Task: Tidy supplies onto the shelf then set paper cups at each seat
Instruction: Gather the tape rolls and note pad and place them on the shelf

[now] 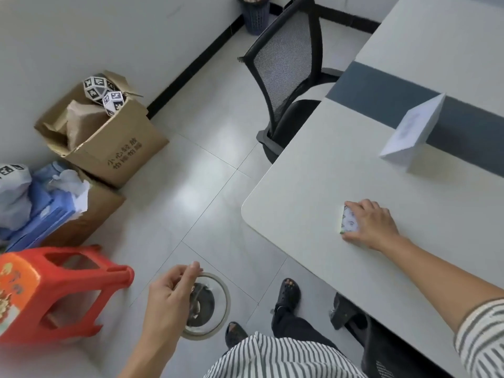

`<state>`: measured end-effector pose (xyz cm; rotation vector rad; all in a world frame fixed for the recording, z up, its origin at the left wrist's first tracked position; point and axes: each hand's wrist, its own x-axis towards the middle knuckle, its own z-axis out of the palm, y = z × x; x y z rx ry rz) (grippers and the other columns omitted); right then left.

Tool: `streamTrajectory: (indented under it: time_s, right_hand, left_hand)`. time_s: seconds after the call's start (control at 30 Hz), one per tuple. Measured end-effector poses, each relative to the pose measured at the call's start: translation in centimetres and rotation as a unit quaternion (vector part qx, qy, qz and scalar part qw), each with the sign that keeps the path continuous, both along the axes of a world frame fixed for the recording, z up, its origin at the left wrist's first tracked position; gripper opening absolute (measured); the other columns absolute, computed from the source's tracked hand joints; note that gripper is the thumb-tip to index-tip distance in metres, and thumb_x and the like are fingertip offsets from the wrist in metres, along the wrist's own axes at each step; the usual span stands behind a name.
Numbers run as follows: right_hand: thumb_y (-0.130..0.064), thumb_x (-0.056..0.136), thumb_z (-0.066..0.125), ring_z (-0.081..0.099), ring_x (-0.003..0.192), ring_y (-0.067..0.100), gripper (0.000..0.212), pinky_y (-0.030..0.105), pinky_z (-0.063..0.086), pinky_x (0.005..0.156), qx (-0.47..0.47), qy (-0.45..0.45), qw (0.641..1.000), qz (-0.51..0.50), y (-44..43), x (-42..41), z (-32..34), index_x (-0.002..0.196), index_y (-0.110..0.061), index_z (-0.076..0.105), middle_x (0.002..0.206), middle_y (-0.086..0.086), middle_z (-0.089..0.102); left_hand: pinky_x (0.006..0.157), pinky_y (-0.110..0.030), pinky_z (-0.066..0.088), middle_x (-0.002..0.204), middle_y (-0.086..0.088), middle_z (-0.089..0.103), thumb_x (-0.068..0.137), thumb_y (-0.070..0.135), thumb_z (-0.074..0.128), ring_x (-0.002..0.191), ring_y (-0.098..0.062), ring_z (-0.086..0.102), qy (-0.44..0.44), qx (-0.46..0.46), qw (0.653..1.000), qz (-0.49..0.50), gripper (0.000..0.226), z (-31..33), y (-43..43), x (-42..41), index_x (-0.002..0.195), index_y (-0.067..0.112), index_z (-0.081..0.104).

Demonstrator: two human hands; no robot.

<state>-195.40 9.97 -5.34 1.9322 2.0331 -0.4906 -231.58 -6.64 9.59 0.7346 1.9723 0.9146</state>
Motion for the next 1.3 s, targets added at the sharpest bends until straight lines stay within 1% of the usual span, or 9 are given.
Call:
streamTrajectory:
  time_s: [0.13,0.23,0.3,0.4,0.5,0.8,0.93,1.1,1.3]
  right_hand:
    - [-0.057,0.062,0.073,0.047,0.119,0.028,0.084,0.037,0.041,0.097,-0.031,0.055,0.988,-0.139,-0.6,-0.8,0.1,0.134,-0.028,0.043,0.123,0.007,0.048]
    - [-0.051,0.061,0.081,0.054,0.114,0.030,0.083,0.036,0.045,0.094,-0.007,0.215,0.925,-0.313,-1.6,-2.3,0.9,0.130,-0.024,0.045,0.126,0.008,0.046]
    - [-0.049,0.060,0.082,0.057,0.110,0.027,0.083,0.036,0.048,0.089,0.018,0.319,0.860,-0.399,-2.3,-3.5,2.0,0.129,-0.021,0.046,0.127,0.007,0.050]
    - [-0.044,0.062,0.080,0.059,0.086,0.020,0.073,0.031,0.049,0.067,0.012,0.499,0.712,-0.494,-4.0,-6.1,5.3,0.124,-0.016,0.052,0.115,0.007,0.059]
    - [-0.045,0.067,0.071,0.059,0.084,0.022,0.052,0.038,0.051,0.076,-0.021,0.634,0.576,-0.515,-7.0,-9.7,9.3,0.111,-0.020,0.059,0.105,0.010,0.062]
    - [-0.034,0.081,0.051,0.060,0.084,0.030,0.048,0.043,0.044,0.076,0.039,0.788,0.342,-0.511,-17.8,-23.4,15.2,0.124,-0.014,0.060,0.108,0.018,0.062]
    - [-0.042,0.075,0.057,0.062,0.096,0.035,0.059,0.048,0.045,0.082,0.060,0.794,0.294,-0.528,-23.1,-27.0,17.7,0.127,-0.014,0.060,0.120,0.023,0.063]
    - [-0.040,0.052,0.088,0.065,0.095,0.039,0.082,0.051,0.047,0.089,0.114,0.773,0.291,-0.552,-30.3,-29.0,18.7,0.125,-0.012,0.063,0.118,0.025,0.065]
    - [-0.025,0.076,0.065,0.065,0.092,0.038,0.050,0.047,0.051,0.078,0.211,0.727,0.217,-0.616,-41.1,-30.9,18.7,0.124,-0.010,0.062,0.118,0.028,0.066]
  left_hand:
    - [0.051,-0.023,0.042,0.067,-0.015,0.055,0.091,0.026,0.059,0.062,-0.023,0.050,-0.025,-0.003,1.000,-0.015,0.028,0.2,2.2,-1.2,0.074,0.007,0.070]
    - [0.060,-0.031,0.038,0.065,-0.014,0.054,0.091,0.027,0.061,0.061,-0.023,0.050,-0.034,0.010,0.999,-0.034,0.028,0.3,3.9,-2.9,0.070,0.012,0.071]
    - [0.057,-0.030,0.036,0.062,-0.010,0.052,0.091,0.027,0.061,0.060,-0.022,0.048,-0.032,0.020,0.998,-0.050,0.028,0.5,4.8,-4.2,0.069,0.012,0.070]
    - [0.058,-0.030,0.038,0.060,-0.004,0.056,0.091,0.027,0.061,0.059,-0.021,0.051,-0.031,0.031,0.995,-0.087,0.027,0.9,5.9,-6.4,0.069,0.014,0.071]
    - [0.061,-0.031,0.039,0.069,-0.010,0.060,0.091,0.028,0.060,0.063,-0.021,0.053,-0.036,0.033,0.988,-0.145,0.027,1.5,6.7,-9.5,0.073,0.011,0.071]
    - [0.062,-0.032,0.041,0.068,-0.015,0.060,0.091,0.028,0.061,0.064,-0.023,0.054,-0.072,0.037,0.963,-0.258,0.027,1.2,8.2,-17.6,0.072,0.012,0.070]
    - [0.064,-0.034,0.042,0.068,-0.014,0.058,0.090,0.032,0.061,0.066,-0.022,0.053,-0.103,0.020,0.936,-0.337,0.031,1.2,7.0,-16.2,0.077,0.006,0.070]
    - [0.061,-0.031,0.040,0.064,-0.009,0.055,0.091,0.034,0.058,0.061,-0.018,0.051,-0.126,0.027,0.882,-0.454,0.033,1.7,3.9,-11.5,0.077,0.006,0.069]
    - [0.053,-0.020,0.038,0.058,-0.004,0.050,0.093,0.034,0.056,0.053,-0.012,0.044,-0.109,0.028,0.780,-0.616,0.039,1.7,-3.5,-4.7,0.081,-0.002,0.067]
